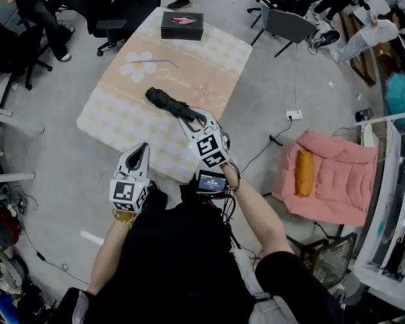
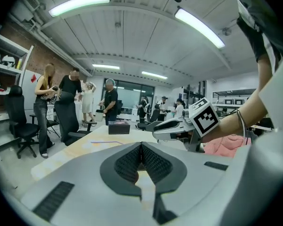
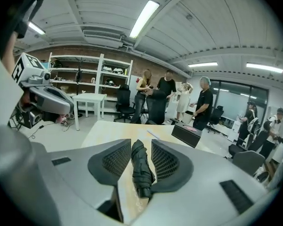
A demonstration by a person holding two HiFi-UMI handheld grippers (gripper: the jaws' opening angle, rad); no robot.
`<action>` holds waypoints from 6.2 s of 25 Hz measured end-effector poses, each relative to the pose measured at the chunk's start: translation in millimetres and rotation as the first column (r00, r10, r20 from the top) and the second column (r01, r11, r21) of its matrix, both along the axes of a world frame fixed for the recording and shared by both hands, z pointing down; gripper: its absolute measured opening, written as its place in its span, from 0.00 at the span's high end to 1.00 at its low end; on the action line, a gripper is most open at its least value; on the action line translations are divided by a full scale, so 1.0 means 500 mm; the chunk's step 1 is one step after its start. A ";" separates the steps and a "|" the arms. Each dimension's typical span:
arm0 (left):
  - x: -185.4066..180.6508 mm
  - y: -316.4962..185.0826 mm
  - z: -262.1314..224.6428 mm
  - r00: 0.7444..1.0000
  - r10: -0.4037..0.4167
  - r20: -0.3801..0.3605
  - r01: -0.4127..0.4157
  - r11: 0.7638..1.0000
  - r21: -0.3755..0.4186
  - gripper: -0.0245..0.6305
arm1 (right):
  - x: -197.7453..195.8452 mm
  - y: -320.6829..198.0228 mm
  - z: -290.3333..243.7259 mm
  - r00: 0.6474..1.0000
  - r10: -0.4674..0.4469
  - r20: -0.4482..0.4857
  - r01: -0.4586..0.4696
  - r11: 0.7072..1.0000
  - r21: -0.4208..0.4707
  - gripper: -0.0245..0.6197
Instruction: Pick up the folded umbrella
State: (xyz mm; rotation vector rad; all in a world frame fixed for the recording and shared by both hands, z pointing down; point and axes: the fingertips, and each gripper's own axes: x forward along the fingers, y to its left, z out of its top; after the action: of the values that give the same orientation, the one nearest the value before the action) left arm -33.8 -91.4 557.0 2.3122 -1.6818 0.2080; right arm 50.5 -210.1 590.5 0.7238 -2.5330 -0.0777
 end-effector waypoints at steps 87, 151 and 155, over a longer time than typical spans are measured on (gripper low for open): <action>-0.114 -0.065 0.031 0.951 -0.308 0.036 0.309 0.950 -0.049 0.94 | -0.154 -0.137 0.467 0.906 -0.229 -0.356 0.034 0.877 -0.478 0.62; -0.107 -0.045 -0.018 0.964 -0.266 0.014 0.265 0.964 0.035 0.94 | -0.196 -0.118 0.273 0.986 -0.093 -0.141 0.023 0.900 -0.436 0.63; -0.104 -0.047 -0.025 0.964 -0.265 0.011 0.264 0.963 0.047 0.94 | -0.198 -0.116 0.253 0.988 -0.088 -0.124 0.026 0.903 -0.428 0.63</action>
State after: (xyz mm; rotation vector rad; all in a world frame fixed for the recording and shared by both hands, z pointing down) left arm -85.8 -115.0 544.4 2.0910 -1.9994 0.1359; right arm -48.5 -268.1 716.8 0.4498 -2.3182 0.3827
